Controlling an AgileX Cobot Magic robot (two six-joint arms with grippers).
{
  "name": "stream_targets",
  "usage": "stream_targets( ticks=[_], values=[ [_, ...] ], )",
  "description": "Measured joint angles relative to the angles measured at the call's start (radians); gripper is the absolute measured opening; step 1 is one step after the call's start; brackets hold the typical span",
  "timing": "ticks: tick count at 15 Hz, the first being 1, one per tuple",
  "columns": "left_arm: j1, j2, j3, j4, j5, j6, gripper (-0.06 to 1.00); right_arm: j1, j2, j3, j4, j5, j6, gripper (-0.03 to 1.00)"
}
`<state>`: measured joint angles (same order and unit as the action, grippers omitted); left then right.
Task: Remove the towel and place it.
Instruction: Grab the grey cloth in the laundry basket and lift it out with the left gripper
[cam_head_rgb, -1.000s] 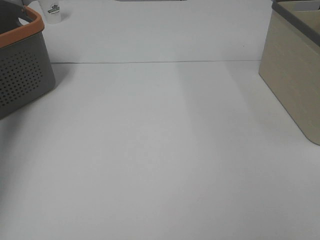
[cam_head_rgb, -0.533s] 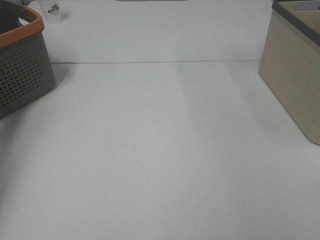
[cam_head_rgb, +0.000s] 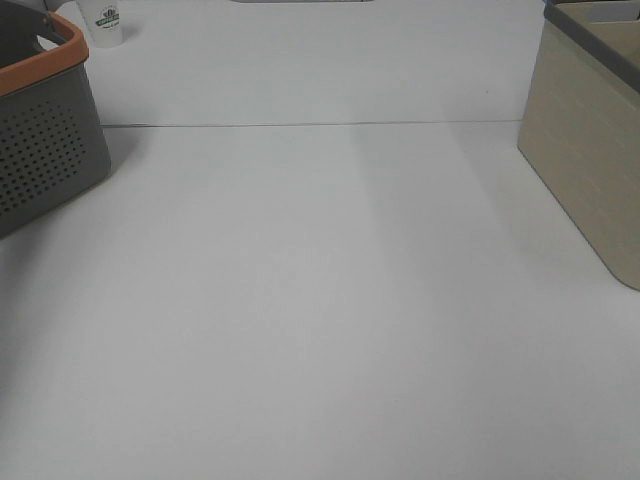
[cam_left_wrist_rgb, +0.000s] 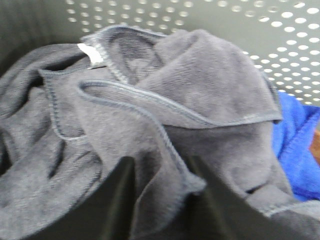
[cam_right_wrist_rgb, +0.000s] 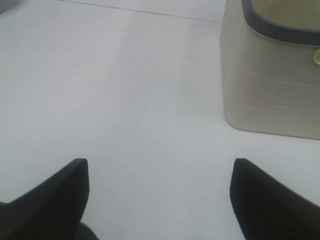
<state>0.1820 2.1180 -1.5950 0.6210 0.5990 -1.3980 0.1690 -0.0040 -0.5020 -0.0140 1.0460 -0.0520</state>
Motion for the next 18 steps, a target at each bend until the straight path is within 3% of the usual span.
stream_targets(
  ticks=[3, 12, 16, 18],
  values=[
    [0.0, -0.004, 0.0, 0.021, 0.004, 0.0, 0.01, 0.0, 0.0, 0.0, 0.0, 0.0, 0.0, 0.76],
    [0.0, -0.1, 0.0, 0.1, -0.064, -0.018, 0.0, 0.0, 0.0, 0.0, -0.001, 0.0, 0.0, 0.76],
    [0.0, -0.21, 0.0, 0.149, -0.192, 0.007, 0.0, 0.0, 0.0, 0.0, -0.001, 0.0, 0.0, 0.76],
    [0.0, -0.315, 0.0, 0.192, -0.309, 0.022, 0.0, 0.0, 0.0, 0.0, -0.001, 0.0, 0.0, 0.76]
  ],
)
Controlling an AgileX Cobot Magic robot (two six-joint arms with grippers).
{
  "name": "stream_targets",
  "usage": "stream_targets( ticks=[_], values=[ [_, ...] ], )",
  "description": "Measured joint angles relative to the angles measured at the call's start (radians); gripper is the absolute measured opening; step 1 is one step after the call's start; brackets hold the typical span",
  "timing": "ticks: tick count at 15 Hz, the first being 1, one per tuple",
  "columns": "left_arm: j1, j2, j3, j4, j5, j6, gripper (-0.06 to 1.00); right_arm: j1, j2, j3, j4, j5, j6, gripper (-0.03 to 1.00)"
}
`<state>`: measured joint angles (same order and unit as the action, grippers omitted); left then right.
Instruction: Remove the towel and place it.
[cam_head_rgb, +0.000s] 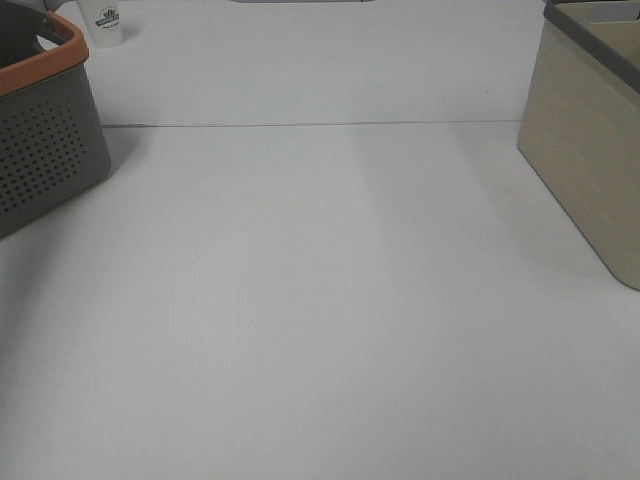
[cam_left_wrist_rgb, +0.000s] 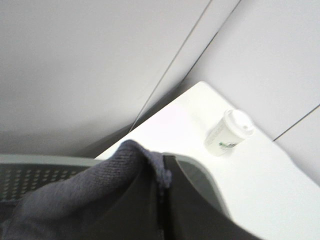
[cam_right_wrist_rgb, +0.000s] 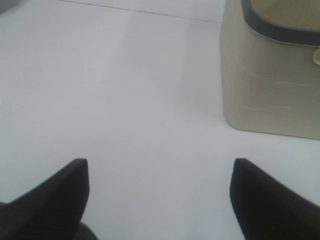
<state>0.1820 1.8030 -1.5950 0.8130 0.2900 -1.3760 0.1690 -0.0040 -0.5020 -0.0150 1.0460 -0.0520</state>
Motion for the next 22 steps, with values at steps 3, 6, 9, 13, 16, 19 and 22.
stream_targets(
  ticks=[3, 6, 9, 13, 16, 19, 22],
  values=[
    [0.0, -0.093, 0.0, 0.049, -0.123, 0.001, 0.0, 0.0, 0.0, 0.0, 0.0, 0.0, 0.0, 0.76],
    [0.0, -0.172, -0.016, 0.058, -0.274, 0.002, 0.0, 0.0, 0.0, 0.0, 0.0, 0.0, 0.0, 0.76],
    [0.0, -0.207, -0.065, 0.058, -0.392, 0.002, 0.0, 0.0, 0.0, 0.0, 0.0, 0.0, 0.0, 0.76],
    [-0.065, -0.217, -0.197, 0.025, -0.504, -0.026, 0.0, 0.0, 0.0, 0.0, -0.001, 0.0, 0.0, 0.76],
    [-0.16, -0.218, -0.26, 0.024, -0.505, -0.025, 0.0, 0.0, 0.0, 0.0, -0.001, 0.0, 0.0, 0.76],
    [-0.261, -0.218, -0.275, 0.024, -0.507, -0.025, 0.0, 0.0, 0.0, 0.0, -0.001, 0.0, 0.0, 0.76],
    [-0.341, -0.209, -0.276, 0.026, -0.509, -0.028, 0.0, 0.0, 0.0, 0.0, -0.001, 0.0, 0.0, 0.76]
  ],
)
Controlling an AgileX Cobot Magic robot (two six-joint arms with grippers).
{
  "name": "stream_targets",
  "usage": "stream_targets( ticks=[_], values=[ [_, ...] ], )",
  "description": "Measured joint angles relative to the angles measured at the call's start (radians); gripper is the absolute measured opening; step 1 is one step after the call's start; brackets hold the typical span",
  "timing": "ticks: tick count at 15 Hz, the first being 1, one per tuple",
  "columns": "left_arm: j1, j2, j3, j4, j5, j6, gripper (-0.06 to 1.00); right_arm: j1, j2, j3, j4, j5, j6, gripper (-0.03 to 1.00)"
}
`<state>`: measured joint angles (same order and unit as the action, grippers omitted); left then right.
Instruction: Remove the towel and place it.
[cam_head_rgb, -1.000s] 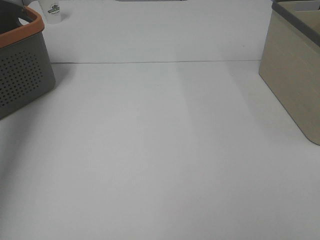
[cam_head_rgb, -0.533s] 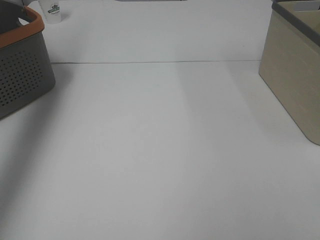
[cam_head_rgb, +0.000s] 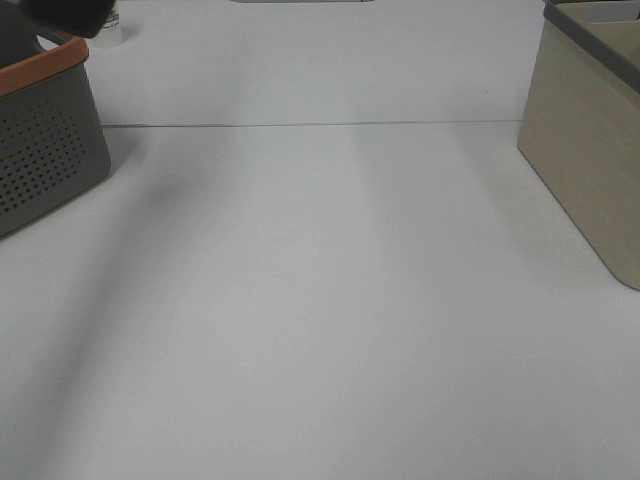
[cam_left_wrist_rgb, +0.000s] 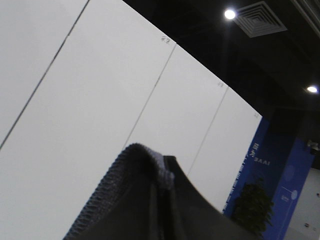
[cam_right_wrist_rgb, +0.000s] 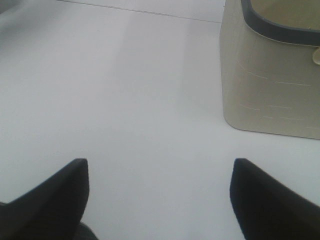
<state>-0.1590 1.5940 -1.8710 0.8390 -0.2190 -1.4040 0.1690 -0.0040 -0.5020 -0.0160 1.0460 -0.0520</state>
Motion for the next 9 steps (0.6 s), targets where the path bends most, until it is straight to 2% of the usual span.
stream_targets(
  ticks=[1, 3, 5, 6, 9],
  values=[
    [-0.056, 0.019, 0.0, 0.029, -0.02, -0.038, 0.0, 0.0, 0.0, 0.0, 0.0, 0.0, 0.0, 0.76],
    [-0.102, 0.046, 0.0, 0.136, -0.069, -0.129, 0.0, 0.0, 0.0, 0.0, 0.0, 0.0, 0.0, 0.76],
    [-0.123, 0.069, 0.0, 0.336, -0.165, -0.31, 0.0, 0.0, 0.0, 0.0, 0.0, 0.0, 0.0, 0.76],
    [-0.123, 0.074, 0.0, 0.39, -0.203, -0.371, 0.0, 0.0, 0.0, 0.0, 0.0, 0.0, 0.0, 0.76],
    [-0.123, 0.103, 0.0, 0.811, -0.442, -0.679, 0.0, 0.0, 0.0, 0.0, 0.0, 0.0, 0.0, 0.76]
  ],
)
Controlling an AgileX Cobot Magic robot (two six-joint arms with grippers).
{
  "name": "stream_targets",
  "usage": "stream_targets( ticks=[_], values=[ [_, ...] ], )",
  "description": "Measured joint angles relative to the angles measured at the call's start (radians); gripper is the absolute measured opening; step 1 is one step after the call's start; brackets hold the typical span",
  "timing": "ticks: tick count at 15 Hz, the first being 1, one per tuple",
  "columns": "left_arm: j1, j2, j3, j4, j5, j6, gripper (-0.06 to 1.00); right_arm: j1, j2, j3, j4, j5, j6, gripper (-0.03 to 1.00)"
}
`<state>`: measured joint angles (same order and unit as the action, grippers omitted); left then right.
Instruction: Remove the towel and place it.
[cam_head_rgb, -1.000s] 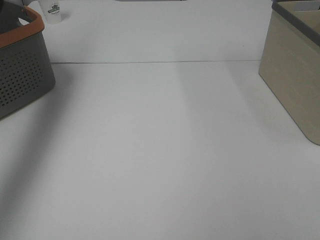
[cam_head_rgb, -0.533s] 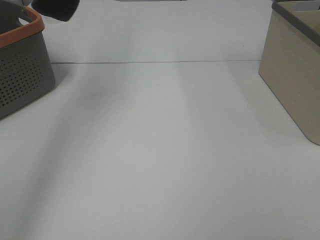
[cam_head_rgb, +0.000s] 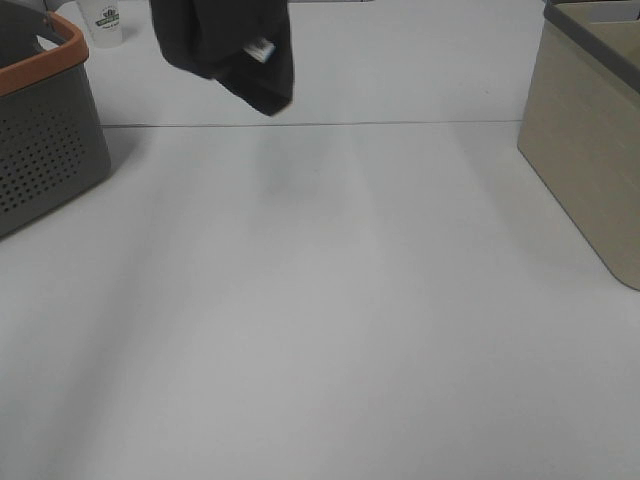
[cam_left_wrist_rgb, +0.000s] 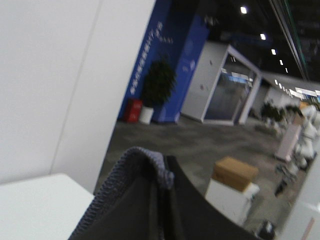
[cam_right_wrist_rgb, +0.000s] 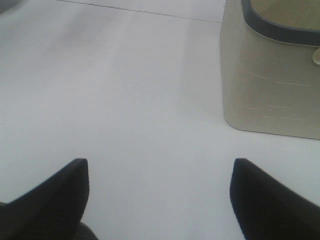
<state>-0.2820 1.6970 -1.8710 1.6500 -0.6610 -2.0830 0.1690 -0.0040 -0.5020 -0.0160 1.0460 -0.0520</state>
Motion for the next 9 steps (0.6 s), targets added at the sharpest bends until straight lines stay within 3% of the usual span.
stream_targets(
  ticks=[2, 4, 7, 9],
  values=[
    [0.0, 0.012, 0.013, 0.081, -0.134, -0.054, 0.0, 0.0, 0.0, 0.0, 0.0, 0.0, 0.0, 0.76],
    [0.0, 0.014, 0.05, 0.089, -0.197, -0.04, 0.0, 0.0, 0.0, 0.0, 0.002, 0.0, 0.0, 0.76],
    [0.0, 0.016, 0.184, 0.092, -0.249, 0.067, 0.0, 0.0, 0.0, -0.001, 0.055, -0.001, -0.031, 0.76],
    [0.0, 0.019, 0.282, 0.106, -0.259, 0.138, 0.0, 0.0, 0.011, -0.012, 0.164, -0.021, -0.14, 0.76]
  ],
)
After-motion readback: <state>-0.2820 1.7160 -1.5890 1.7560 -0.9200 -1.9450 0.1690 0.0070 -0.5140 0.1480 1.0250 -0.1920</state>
